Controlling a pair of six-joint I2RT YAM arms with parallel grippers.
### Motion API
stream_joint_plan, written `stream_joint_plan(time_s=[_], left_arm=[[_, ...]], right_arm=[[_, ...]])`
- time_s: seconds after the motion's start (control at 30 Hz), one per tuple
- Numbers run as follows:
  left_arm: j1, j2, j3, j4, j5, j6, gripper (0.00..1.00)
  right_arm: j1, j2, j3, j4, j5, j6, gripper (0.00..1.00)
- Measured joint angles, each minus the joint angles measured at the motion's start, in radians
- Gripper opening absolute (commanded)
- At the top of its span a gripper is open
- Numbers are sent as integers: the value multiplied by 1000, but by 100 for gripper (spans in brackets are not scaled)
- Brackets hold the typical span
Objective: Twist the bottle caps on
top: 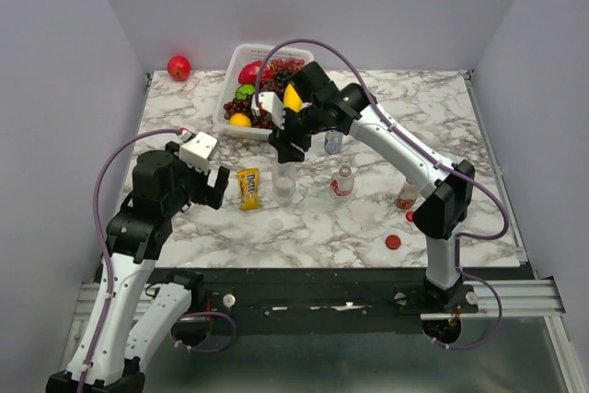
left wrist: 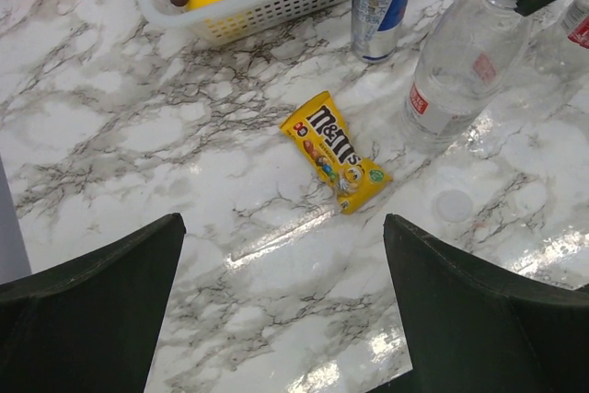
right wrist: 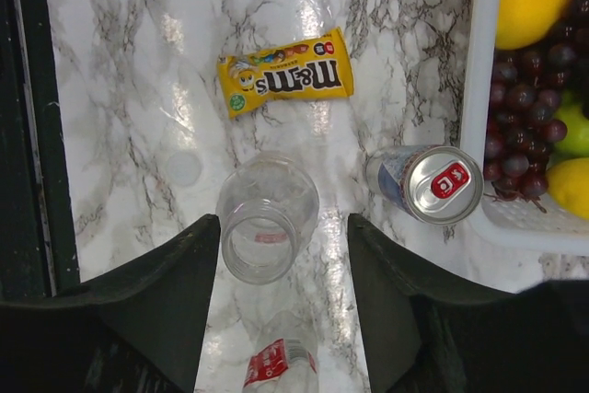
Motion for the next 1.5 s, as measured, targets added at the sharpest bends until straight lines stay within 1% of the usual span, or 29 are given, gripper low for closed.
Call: stream_joint_plan(time_s=[0.03,0.07,0.1,0.13,0.2,0.23,0.37,0.43,0.57,0.67,0.8,0.87,1.0,1.17,1.3,1.5], left_arm=[[0,5,-4,4,12,0,98],[0,8,-8,8,23,0,99],[0,13,-11,11,34,1,99],[0,17,-17,16,53,7,99],[0,23,-36,37,91,18,99],[0,23,-49,50,107,23,99],[-3,45,-131,128,184,31,99],[-6,77,-161,169,219,27,99],[-15,180,-200,277,274,-3,99],[-18,238,-233,359,318,-32,99],[-18,249,-287,497,394,-67,99],[-19,249,-324,595,447,-86,99],[-24,251,-428,818,547,-137,99],[-36,336,-447,980,612,-183,99],[-53,414,-446,1071,650,-192,99],[-91,489,-441,1115,692,-156,99]], right_arm=[[0,0,0,1,0,2,57],[0,0,0,2,0,2,50],[0,0,0,3,0,2,46],[0,1,0,3,-1,2,40],[0,4,0,3,-3,2,36],[0,6,0,6,-8,4,30],[1,6,-2,8,-11,5,16],[1,5,-3,8,-13,2,12],[1,4,8,-8,-14,2,9],[1,6,60,-69,-14,3,8],[1,0,164,-116,-31,18,5],[1,-12,178,-119,-44,26,2],[1,-16,193,-143,-65,28,0],[1,-16,211,-169,-97,26,1],[1,-16,207,-166,-117,25,0],[1,-16,207,-158,-144,29,0]])
